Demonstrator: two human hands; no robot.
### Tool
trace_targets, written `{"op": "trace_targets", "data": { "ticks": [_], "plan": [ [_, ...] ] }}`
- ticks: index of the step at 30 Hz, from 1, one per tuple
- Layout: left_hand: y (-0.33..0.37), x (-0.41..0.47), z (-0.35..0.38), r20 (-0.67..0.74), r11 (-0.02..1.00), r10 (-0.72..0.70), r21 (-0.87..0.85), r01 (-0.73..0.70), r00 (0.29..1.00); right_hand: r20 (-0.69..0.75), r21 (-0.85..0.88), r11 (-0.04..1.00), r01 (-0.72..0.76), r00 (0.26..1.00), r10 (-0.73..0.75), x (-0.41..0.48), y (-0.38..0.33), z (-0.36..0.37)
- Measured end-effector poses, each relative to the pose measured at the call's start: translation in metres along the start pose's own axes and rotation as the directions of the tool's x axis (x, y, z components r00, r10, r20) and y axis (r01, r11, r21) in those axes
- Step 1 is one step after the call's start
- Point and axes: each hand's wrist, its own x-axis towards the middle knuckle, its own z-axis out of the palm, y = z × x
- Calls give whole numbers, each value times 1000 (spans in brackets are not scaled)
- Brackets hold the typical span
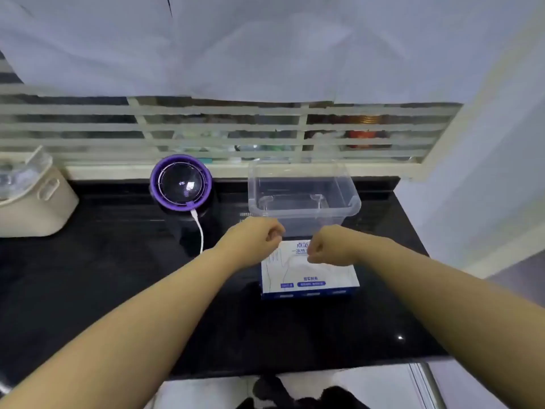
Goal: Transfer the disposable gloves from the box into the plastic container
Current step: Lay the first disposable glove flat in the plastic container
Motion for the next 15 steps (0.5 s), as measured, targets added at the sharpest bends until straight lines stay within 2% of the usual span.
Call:
{"op": "trace_targets", "data": {
  "ticks": [5,9,15],
  "plan": [
    [-12,2,37,218,980,-18,197,-25,976,-101,-122,992,8,995,-21,16,17,33],
    [-21,3,56,315,970,-78,243,-1,946,-186,-179,982,66,977,-100,23,23,43],
    [-22,-1,62,321,971,-66,238,-13,945,-190,-164,984,76,976,-107,28,19,53]
  ]
}}
